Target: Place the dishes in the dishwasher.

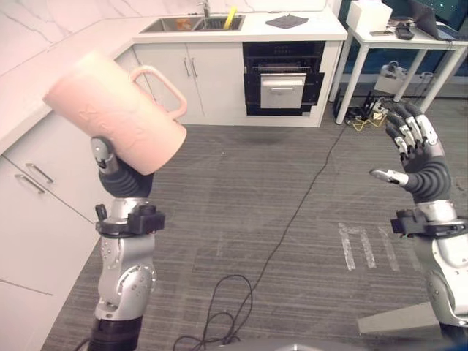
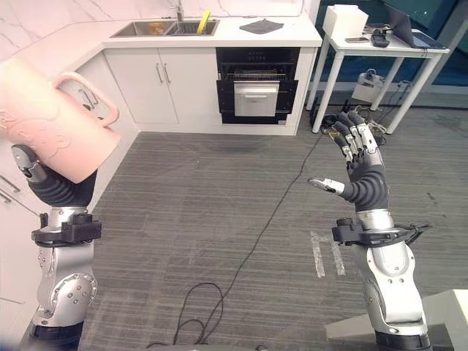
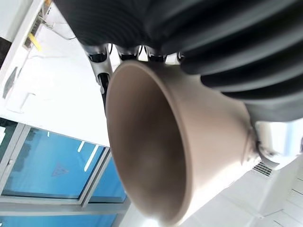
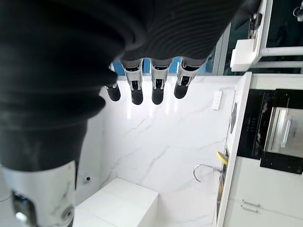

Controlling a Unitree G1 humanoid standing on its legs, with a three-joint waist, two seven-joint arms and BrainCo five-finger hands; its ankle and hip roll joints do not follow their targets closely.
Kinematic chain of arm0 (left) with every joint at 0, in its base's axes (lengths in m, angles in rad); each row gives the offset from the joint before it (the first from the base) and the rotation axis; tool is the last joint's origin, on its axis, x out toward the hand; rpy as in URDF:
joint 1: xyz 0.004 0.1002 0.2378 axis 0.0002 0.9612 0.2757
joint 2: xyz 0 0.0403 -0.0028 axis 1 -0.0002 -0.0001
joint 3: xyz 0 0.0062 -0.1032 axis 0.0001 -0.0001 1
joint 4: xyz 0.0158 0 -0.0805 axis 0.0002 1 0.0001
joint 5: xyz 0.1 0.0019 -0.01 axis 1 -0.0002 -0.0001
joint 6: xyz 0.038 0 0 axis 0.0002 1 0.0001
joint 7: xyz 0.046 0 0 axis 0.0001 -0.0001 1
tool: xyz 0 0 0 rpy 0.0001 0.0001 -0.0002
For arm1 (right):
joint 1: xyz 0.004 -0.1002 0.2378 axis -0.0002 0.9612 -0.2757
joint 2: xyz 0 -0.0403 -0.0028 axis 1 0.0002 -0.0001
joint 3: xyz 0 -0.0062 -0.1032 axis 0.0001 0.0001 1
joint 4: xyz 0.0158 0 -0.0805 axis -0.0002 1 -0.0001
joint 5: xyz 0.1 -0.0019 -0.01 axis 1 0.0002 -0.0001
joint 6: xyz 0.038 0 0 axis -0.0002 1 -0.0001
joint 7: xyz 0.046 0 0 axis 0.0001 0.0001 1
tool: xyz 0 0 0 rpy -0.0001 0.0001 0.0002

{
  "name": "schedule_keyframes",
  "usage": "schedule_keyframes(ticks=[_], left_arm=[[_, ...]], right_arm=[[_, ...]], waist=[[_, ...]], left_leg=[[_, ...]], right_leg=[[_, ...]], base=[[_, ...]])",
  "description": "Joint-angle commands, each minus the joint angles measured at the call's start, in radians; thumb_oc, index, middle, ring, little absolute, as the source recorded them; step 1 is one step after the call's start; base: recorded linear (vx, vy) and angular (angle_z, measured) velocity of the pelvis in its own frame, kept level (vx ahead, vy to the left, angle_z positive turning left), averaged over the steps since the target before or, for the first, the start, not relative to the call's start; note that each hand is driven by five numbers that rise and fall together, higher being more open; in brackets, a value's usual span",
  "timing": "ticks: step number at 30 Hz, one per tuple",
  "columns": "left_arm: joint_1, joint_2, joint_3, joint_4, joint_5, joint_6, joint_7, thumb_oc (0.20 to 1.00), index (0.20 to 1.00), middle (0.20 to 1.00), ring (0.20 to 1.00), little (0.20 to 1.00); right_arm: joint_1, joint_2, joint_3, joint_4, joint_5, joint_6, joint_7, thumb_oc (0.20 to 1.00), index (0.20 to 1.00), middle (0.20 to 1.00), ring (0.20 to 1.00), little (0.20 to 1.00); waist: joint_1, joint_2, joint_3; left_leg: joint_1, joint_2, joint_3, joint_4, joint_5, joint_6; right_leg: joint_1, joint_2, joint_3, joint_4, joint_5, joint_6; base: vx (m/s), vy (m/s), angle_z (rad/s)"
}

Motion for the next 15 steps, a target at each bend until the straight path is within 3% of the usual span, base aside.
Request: schedule_keyframes(ticks=[1,6,7,8,9,11,13,15], left_arm=[[-0.038,0.038,0.038,0.027,0.013,-0.057,-0.087,0.2,0.2,0.2,0.2,0.2],[-0.003,0.047,0.069,0.054,0.008,-0.056,-0.08,0.2,0.2,0.2,0.2,0.2],[0.005,0.046,0.077,0.056,-0.001,-0.057,-0.081,0.2,0.2,0.2,0.2,0.2],[0.014,0.042,0.085,0.056,-0.01,-0.059,-0.087,0.2,0.2,0.2,0.2,0.2],[0.03,0.022,0.09,0.053,-0.033,-0.044,-0.091,0.2,0.2,0.2,0.2,0.2],[0.043,0.004,0.102,0.063,-0.081,-0.013,-0.094,0.2,0.2,0.2,0.2,0.2],[0.046,-0.009,0.113,0.076,-0.097,0.006,-0.098,0.2,0.2,0.2,0.2,0.2],[0.072,-0.004,0.121,0.081,-0.103,-0.008,-0.104,0.2,0.2,0.2,0.2,0.2]], right_arm=[[-0.001,0.015,-0.045,-0.021,0.01,-0.053,-0.001,1.0,1.0,1.0,1.0,1.0],[0.004,0.007,-0.06,-0.013,-0.017,-0.054,0.011,1.0,1.0,1.0,1.0,1.0],[0.004,-0.001,-0.067,-0.011,-0.008,-0.053,0.016,1.0,1.0,1.0,1.0,1.0],[0.007,-0.008,-0.074,-0.012,0.001,-0.053,0.022,1.0,1.0,1.0,1.0,1.0],[0.006,-0.015,-0.081,-0.011,0.0,-0.053,0.029,1.0,1.0,1.0,1.0,1.0],[0.003,-0.017,-0.091,-0.004,-0.006,-0.048,0.043,1.0,1.0,1.0,1.0,1.0],[-0.013,-0.018,-0.088,-0.001,0.006,-0.024,0.038,1.0,1.0,1.0,1.0,1.0],[-0.005,-0.012,-0.089,-0.002,0.006,-0.032,0.065,1.0,1.0,1.0,1.0,1.0]], waist=[[-0.023,-0.014,-0.021],[-0.019,-0.011,-0.013],[-0.018,-0.018,-0.006],[-0.016,-0.026,0.004],[-0.009,-0.046,0.026],[-0.006,-0.063,0.048],[-0.001,-0.059,0.065],[0.008,-0.033,0.059]], left_leg=[[0.048,0.036,0.039,-0.003,-0.078,-0.049],[0.071,0.044,0.046,0.02,-0.066,-0.064],[0.055,0.05,0.05,0.087,-0.075,-0.072],[0.026,0.063,0.055,0.19,-0.051,-0.087],[-0.068,0.102,0.062,0.42,0.022,-0.133],[-0.148,0.137,0.052,0.588,0.029,-0.14],[-0.168,0.165,0.09,0.439,0.022,-0.121],[-0.158,0.186,0.108,0.16,0.06,-0.122]], right_leg=[[-0.042,-0.029,-0.036,0.002,0.012,0.07],[-0.025,-0.005,-0.014,0.011,-0.004,0.049],[-0.023,-0.005,-0.009,0.019,-0.008,0.039],[-0.022,-0.002,-0.003,0.027,-0.014,0.025],[-0.01,0.0,0.004,0.028,-0.017,-0.009],[-0.002,0.001,0.004,0.025,-0.01,-0.026],[0.023,0.012,0.007,0.033,-0.03,-0.01],[0.056,0.019,0.007,0.012,-0.051,0.014]], base=[[0.0,-0.127,-0.01],[0.06,-0.147,-0.01],[0.06,-0.197,-0.01],[0.06,-0.256,0.0],[0.07,-0.253,-0.03],[0.15,-0.175,-0.04],[0.34,0.096,0.03],[0.47,0.307,-0.05]])
